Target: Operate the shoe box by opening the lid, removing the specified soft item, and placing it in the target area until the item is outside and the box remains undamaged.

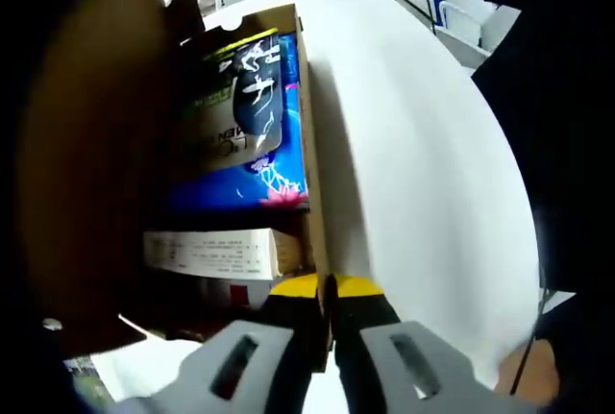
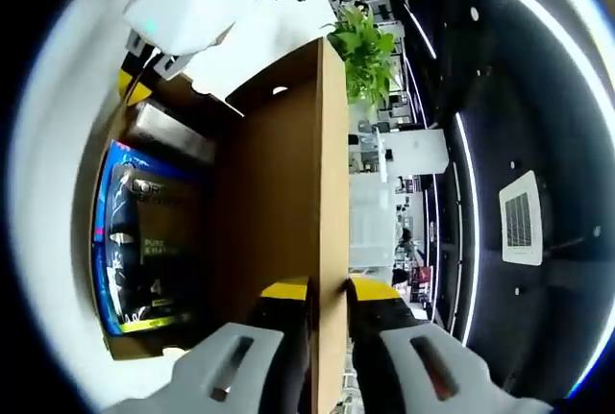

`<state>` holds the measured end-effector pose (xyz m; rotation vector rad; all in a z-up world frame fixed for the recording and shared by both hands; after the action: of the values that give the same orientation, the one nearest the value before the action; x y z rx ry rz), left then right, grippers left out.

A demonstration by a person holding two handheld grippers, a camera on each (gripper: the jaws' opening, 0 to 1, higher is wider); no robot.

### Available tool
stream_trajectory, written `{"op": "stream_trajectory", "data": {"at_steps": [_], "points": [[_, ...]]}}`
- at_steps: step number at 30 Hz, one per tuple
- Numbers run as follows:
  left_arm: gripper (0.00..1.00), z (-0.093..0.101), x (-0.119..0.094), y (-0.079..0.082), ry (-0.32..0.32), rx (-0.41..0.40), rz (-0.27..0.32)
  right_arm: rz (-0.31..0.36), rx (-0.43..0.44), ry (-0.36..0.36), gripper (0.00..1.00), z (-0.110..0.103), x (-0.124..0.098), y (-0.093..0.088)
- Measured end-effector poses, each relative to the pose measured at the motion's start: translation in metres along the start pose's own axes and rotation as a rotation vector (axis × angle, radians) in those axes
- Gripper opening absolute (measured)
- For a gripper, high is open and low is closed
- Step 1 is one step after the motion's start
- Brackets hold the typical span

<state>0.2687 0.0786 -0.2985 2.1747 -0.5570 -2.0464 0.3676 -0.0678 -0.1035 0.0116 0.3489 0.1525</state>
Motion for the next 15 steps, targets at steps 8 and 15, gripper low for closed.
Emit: {"op": "stream_trajectory", "data": {"at_steps": [8,15], "points": [[0.02,0.0,0.0,0.0,-0.003,0.003,0.003,-0.017,-0.036,-0.052,0.08,0.006,0.008,-0.002],[0.02,0.0,0.001,0.0,-0.003,0.002,0.003,-0.026,-0.045,-0.085,0.06,0.01,0.013,-0.003]]}}
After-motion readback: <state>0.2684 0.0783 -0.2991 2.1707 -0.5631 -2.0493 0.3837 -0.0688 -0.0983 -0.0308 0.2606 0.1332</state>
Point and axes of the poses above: the point that each gripper's makers call its tool centre point, and the gripper's own axes: x roughly forward along the fingers, z roughly to its right, y roughly out of its top, the point moved 1 cm from there along -x, roughly backward along the fingers, and after that the axes turned 1 degree about -z, right-handed, at the moved point
